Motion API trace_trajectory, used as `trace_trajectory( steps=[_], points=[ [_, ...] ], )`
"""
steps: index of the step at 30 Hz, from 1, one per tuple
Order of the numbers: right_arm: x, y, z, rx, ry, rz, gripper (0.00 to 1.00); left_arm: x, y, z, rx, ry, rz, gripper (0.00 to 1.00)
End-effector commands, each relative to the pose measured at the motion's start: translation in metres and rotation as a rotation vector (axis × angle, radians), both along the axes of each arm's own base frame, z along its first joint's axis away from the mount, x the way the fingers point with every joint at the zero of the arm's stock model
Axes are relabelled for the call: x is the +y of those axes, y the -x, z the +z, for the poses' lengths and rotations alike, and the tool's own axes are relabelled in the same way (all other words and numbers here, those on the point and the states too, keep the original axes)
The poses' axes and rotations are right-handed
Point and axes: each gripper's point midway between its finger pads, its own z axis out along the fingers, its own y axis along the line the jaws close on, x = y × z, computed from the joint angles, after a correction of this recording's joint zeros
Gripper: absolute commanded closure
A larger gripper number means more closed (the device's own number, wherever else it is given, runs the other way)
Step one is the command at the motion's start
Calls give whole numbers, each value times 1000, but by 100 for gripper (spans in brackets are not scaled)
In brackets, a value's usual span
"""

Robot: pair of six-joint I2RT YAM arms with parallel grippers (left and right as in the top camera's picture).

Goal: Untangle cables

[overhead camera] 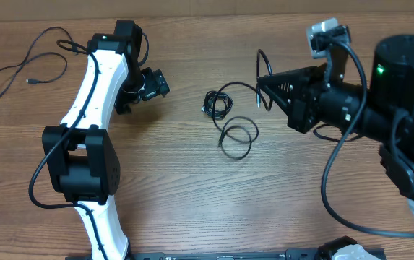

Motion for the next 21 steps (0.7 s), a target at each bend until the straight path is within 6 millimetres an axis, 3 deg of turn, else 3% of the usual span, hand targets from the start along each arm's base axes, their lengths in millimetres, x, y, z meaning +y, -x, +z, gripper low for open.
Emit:
trace_trajectory(
  steps=[1, 4, 6, 9, 12, 21],
  points=[
    [-4, 3, 7, 20, -27, -35, 96, -40, 13, 16, 35, 236, -11, 0],
    [-8, -4, 2, 79, -47, -100, 96, -98, 26, 40, 4, 540, -266, 8],
    [-23, -18, -2, 106, -44, -235, 96, -115, 40, 43, 25, 567, -355, 9],
    [-41, -31, -5, 168, -87, -411, 96, -129, 61, 36, 94, 488, -409, 12],
    [-41, -32, -3, 182, -115, -427, 96, -151, 75, 33, 123, 456, -448, 12],
    [-39, -33, 0, 175, -124, -422, 96, -207, 78, 34, 124, 466, -312, 9]
  ],
)
